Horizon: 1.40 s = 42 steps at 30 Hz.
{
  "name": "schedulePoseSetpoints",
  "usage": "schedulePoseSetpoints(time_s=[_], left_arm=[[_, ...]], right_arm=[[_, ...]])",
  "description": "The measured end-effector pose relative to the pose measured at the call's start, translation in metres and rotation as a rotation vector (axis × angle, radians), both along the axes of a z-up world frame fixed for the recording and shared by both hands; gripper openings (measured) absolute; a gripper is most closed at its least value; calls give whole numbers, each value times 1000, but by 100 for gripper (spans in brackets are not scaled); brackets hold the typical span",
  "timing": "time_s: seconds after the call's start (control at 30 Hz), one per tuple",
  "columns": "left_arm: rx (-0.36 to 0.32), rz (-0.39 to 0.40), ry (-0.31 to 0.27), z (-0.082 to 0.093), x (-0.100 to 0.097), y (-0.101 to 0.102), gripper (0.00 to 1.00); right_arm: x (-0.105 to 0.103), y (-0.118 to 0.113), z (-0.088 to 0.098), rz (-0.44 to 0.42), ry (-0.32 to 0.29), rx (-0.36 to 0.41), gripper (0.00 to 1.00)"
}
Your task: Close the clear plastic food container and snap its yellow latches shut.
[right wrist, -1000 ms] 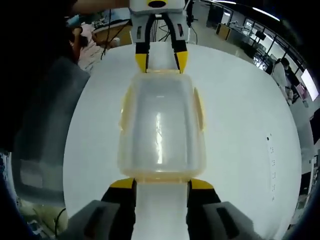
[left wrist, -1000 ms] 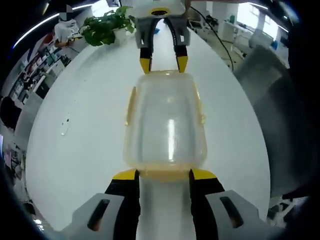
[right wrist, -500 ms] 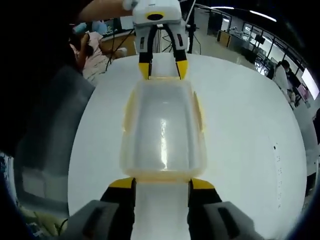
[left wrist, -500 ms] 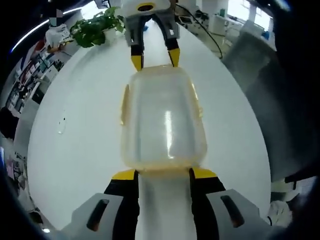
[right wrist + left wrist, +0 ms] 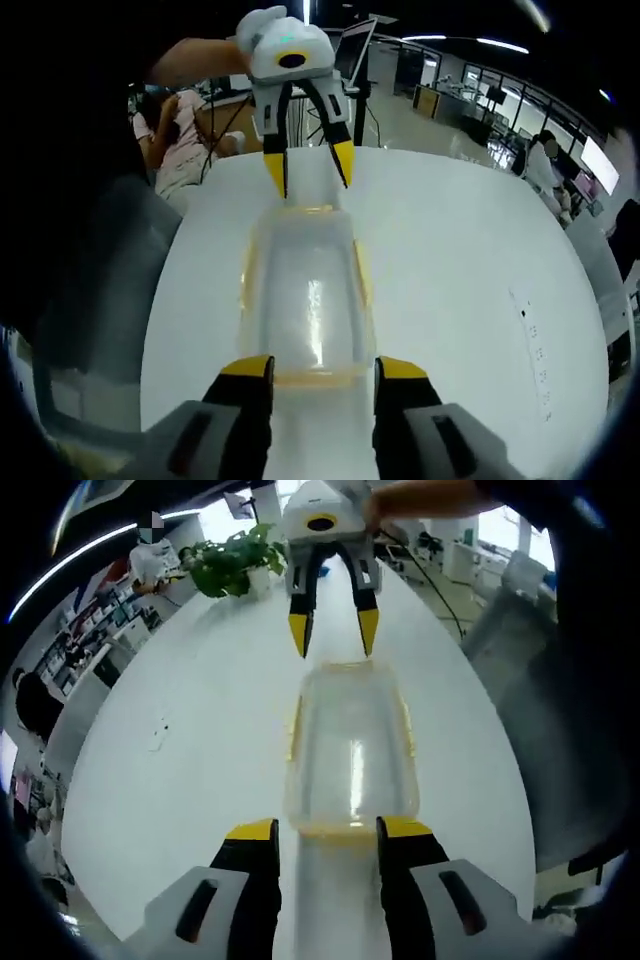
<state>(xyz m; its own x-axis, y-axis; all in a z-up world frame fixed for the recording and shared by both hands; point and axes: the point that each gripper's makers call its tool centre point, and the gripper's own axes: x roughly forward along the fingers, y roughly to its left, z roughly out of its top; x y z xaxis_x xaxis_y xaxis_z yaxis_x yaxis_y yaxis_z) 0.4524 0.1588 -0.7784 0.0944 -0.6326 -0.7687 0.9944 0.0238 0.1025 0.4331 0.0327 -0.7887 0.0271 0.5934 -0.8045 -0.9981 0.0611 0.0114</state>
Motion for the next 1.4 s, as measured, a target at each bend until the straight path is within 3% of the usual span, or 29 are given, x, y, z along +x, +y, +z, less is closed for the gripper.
schedulePoseSetpoints(time_s=[0.07, 0.2, 0.5, 0.63, 0.8, 0.93, 1.13, 1.17, 1.3, 1.4], left_arm=[[-14, -23, 3, -3, -2, -10, 25], [1, -56, 22, -17, -10, -29, 29], [-28, -101, 40, -24, -24, -66, 30], [-36, -115, 41, -24, -28, -73, 30], [-49, -103, 43, -18, -30, -76, 28], [-63, -105, 67, -18, -36, -79, 35], [-28, -119, 33, -27, -43, -76, 38], [-31, -138, -39, -25, -39, -76, 39], [-63, -104, -97, -21, -44, -77, 47], [0, -109, -176, -35, -48, -72, 51]], right_arm=[[-4, 11, -3, 26, 15, 18, 30], [-7, 27, -12, 65, 8, -5, 30], [-5, 60, -13, 94, 20, 29, 32], [-3, 65, -14, 113, 13, 17, 35], [3, 64, -10, 116, 24, 18, 47], [6, 64, -13, 144, 20, -10, 49], [7, 67, -22, 171, 55, -28, 61], [7, 67, -23, 176, 53, -35, 62], [9, 66, -28, 181, 71, -53, 64], [6, 65, -33, 186, 106, -65, 63]])
